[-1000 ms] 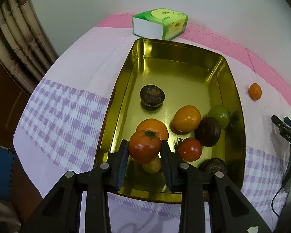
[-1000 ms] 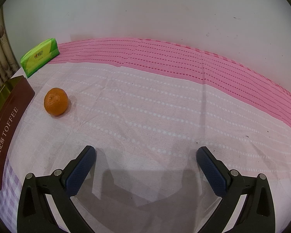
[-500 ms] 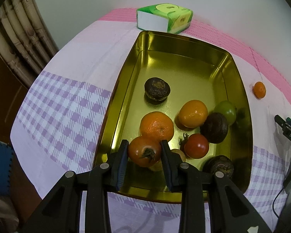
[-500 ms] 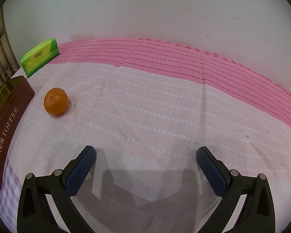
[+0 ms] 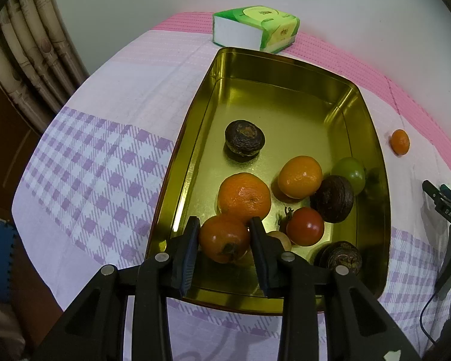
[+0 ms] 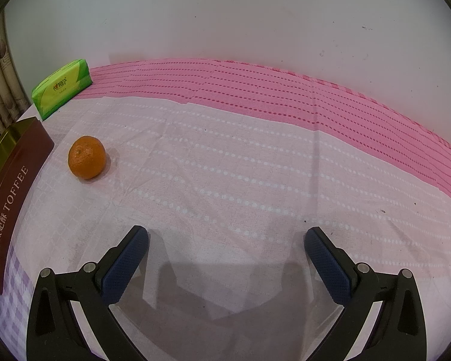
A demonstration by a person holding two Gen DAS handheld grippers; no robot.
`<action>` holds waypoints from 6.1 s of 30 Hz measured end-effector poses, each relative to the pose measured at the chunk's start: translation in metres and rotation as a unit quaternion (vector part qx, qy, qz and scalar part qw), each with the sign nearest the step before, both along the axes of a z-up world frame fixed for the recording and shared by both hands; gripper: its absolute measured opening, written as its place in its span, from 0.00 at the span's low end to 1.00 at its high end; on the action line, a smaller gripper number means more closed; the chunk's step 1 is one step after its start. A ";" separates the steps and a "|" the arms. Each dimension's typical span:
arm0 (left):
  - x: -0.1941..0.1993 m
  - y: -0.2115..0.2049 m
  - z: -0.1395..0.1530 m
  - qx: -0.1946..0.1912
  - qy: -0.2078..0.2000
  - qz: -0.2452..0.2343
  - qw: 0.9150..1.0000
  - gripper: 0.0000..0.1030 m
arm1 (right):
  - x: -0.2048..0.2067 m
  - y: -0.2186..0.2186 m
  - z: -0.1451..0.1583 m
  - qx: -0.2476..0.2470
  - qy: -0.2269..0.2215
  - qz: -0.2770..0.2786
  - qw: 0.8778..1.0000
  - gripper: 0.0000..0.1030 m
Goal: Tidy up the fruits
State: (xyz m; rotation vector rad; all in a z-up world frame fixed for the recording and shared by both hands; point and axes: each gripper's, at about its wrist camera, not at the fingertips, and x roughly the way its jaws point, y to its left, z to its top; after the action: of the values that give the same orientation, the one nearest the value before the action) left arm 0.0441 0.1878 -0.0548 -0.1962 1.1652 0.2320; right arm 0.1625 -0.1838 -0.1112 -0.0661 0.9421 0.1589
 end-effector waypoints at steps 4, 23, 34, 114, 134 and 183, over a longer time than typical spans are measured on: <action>-0.001 0.001 0.000 0.001 0.001 -0.001 1.000 0.31 | 0.000 0.000 0.000 0.000 0.000 0.000 1.000 1.00; -0.012 0.002 0.020 0.014 -0.033 -0.015 0.999 0.51 | -0.003 0.004 0.003 -0.001 0.010 0.000 1.000 1.00; -0.020 0.001 0.035 0.022 -0.070 -0.025 0.997 0.62 | -0.016 0.051 0.006 -0.004 0.021 0.051 0.998 1.00; -0.073 0.048 0.061 0.041 -0.083 0.054 0.994 0.89 | -0.094 0.242 0.083 0.046 0.009 0.250 0.967 0.38; -0.087 0.048 0.059 0.049 -0.065 0.050 0.995 0.89 | -0.099 0.273 0.064 0.015 0.008 0.251 0.968 0.39; -0.096 0.003 0.059 0.088 -0.079 -0.009 0.993 0.90 | -0.161 0.214 0.095 0.010 -0.014 0.161 0.987 0.93</action>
State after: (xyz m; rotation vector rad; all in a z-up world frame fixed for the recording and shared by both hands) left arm -0.0519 0.1911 0.0039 -0.0472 0.9835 0.2967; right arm 0.0013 0.0302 -0.0159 -0.2025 0.8978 0.4656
